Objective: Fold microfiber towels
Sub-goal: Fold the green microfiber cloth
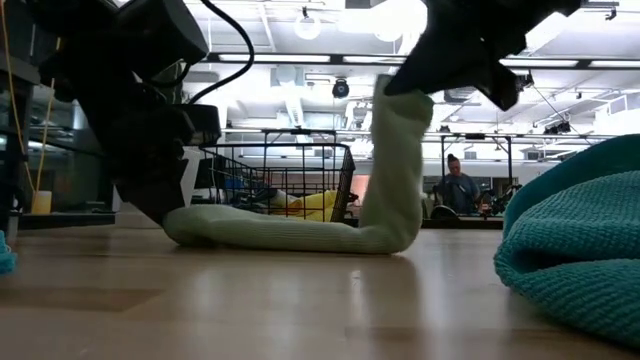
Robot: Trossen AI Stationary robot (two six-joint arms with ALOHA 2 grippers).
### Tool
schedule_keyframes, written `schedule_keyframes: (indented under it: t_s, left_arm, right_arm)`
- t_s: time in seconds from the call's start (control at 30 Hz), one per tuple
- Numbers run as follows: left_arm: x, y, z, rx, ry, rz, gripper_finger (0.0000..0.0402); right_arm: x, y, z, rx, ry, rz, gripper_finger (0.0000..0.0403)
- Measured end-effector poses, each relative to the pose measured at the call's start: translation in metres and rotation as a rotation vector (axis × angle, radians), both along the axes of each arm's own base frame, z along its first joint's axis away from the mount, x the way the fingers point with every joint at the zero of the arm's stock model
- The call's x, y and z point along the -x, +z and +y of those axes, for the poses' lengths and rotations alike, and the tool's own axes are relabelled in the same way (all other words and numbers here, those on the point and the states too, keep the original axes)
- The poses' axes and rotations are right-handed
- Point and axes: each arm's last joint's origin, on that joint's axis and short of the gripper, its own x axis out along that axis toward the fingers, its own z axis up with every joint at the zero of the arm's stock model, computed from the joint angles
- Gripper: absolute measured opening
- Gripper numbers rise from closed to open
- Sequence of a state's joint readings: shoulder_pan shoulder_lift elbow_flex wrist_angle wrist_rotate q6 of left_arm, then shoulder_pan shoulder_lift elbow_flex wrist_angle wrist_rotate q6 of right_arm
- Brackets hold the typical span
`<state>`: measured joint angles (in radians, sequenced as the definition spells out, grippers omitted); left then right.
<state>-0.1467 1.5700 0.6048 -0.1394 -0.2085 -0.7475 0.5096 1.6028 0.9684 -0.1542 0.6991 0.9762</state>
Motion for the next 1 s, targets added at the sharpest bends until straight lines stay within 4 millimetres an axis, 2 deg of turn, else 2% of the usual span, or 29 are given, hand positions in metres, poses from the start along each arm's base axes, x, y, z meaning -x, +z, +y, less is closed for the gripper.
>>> schedule_keyframes:
  t_s: [0.37,0.77,1.0]
  left_arm:
    - [0.0,0.0,0.0,-0.018,-0.001,0.0,0.0]
    - [-0.001,0.0,0.0,-0.03,-0.012,-0.018,0.0]
    - [-0.002,0.0,0.0,-0.032,-0.01,-0.021,0.0]
  right_arm:
    - [-0.029,-0.003,-0.002,0.013,0.029,-0.163,0.0]
    - [-0.067,-0.039,-0.014,-0.041,0.064,-0.281,0.0]
    - [-0.083,-0.06,-0.023,-0.085,0.065,-0.355,0.0]
